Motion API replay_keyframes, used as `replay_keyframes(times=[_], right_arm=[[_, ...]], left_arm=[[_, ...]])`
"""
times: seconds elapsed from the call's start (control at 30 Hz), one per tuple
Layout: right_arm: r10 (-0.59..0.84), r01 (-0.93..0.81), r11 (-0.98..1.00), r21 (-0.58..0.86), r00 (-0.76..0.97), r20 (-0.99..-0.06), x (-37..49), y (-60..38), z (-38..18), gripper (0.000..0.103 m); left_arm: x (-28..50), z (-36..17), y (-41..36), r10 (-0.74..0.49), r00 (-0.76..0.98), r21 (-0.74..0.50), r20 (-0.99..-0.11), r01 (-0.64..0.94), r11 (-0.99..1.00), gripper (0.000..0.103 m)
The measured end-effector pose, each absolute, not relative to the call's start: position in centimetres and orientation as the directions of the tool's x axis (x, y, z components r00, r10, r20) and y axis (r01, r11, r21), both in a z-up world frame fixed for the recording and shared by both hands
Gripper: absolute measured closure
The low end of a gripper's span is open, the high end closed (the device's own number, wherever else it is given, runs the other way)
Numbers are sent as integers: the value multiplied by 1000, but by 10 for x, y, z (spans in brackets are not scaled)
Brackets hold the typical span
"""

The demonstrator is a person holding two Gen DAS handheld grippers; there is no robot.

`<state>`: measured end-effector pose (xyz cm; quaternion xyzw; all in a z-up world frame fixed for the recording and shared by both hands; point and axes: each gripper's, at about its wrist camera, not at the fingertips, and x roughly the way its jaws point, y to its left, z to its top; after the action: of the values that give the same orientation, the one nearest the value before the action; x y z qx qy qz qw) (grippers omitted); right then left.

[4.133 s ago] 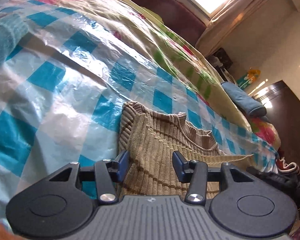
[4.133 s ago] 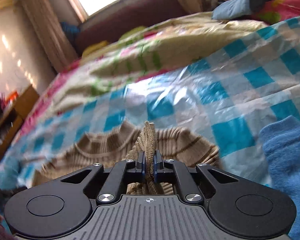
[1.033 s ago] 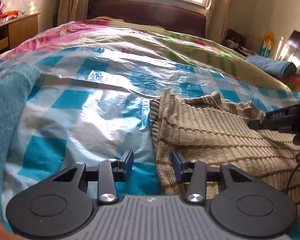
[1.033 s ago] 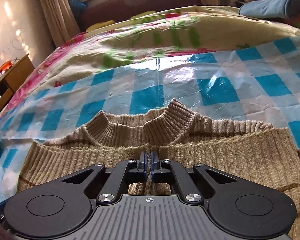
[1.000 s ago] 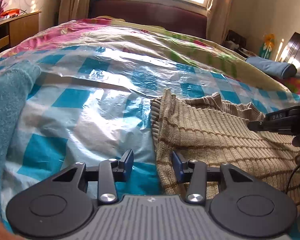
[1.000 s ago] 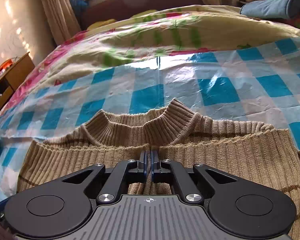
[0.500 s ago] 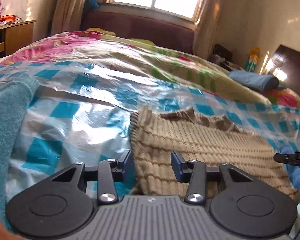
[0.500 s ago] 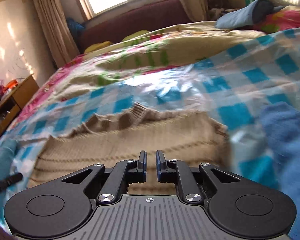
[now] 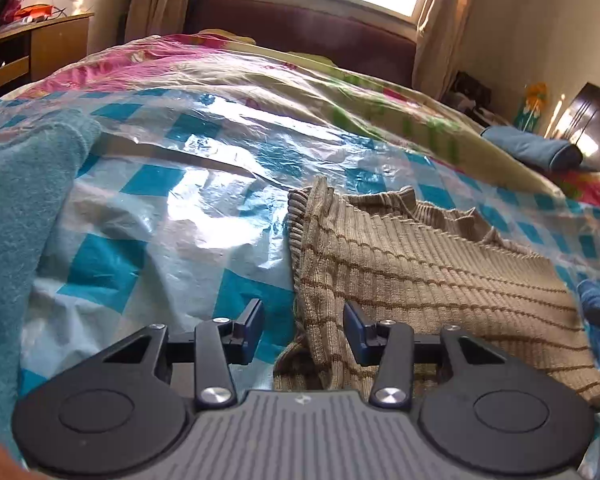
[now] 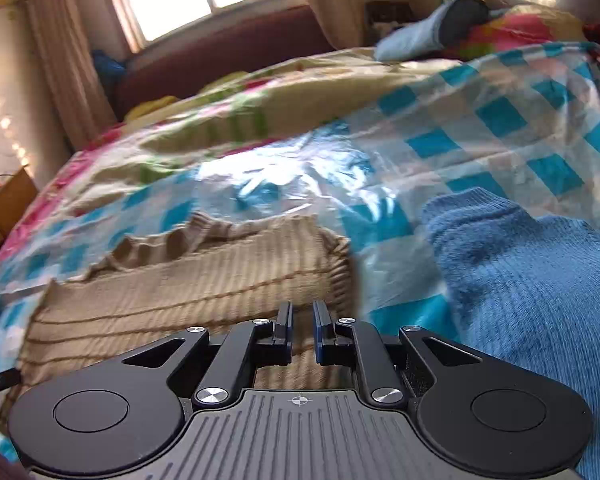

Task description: Fold small clothes

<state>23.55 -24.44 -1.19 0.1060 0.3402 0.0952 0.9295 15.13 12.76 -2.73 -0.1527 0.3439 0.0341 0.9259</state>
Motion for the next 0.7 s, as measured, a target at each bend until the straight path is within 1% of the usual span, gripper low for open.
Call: replay_keyframes(times=[0.07,0.1,0.17,0.23,0.3,0.37,0.4,0.43,0.5,0.57,0.63,0.7], right_arm=[[289,-141,951,276,726,-624,227,-239,-16,90],[286,-143,953,266,709,-644,226,-238,-21,90],[217,-112,975,194,685,-695,229,-236,-34,91],[209,-88,975,205,674,-708,234,-242,-40,100],[196,-83,978,191,678,-708,236,-242,-35,100],[186,-89,981,172,683,-707,236,-241,-30,99],[190,-95,980,172,689,-699,233,-240,-25,93],[190,-100,981,169,700,-688,229,-239,-21,90],[213,-121,976,181,711,-670,219,-236,-12,90],[249,-152,967,203,710,-658,210,-234,-10,90],[265,-175,964,200,685,-678,208,-231,-17,90],[237,-157,971,178,655,-717,210,-231,-32,90]], left_arm=[[148,-32,129,-38,747,-253,-663,-175,952,54],[147,-35,131,-34,736,-248,-676,-184,951,54],[147,-42,135,-32,713,-252,-700,-204,946,54],[144,-43,139,-30,715,-261,-698,-216,941,53],[141,-40,141,-2,718,-241,-696,-230,943,52],[136,-36,145,-16,727,-275,-687,-239,931,53],[133,-33,146,-20,735,-289,-678,-241,926,53],[128,-30,146,-21,745,-296,-667,-239,925,53],[119,-23,145,-32,763,-307,-646,-222,926,54],[111,-21,139,-73,771,-330,-633,-183,926,54],[109,-23,130,-98,761,-310,-642,-141,940,54],[113,-31,120,-85,727,-257,-681,-129,958,54]])
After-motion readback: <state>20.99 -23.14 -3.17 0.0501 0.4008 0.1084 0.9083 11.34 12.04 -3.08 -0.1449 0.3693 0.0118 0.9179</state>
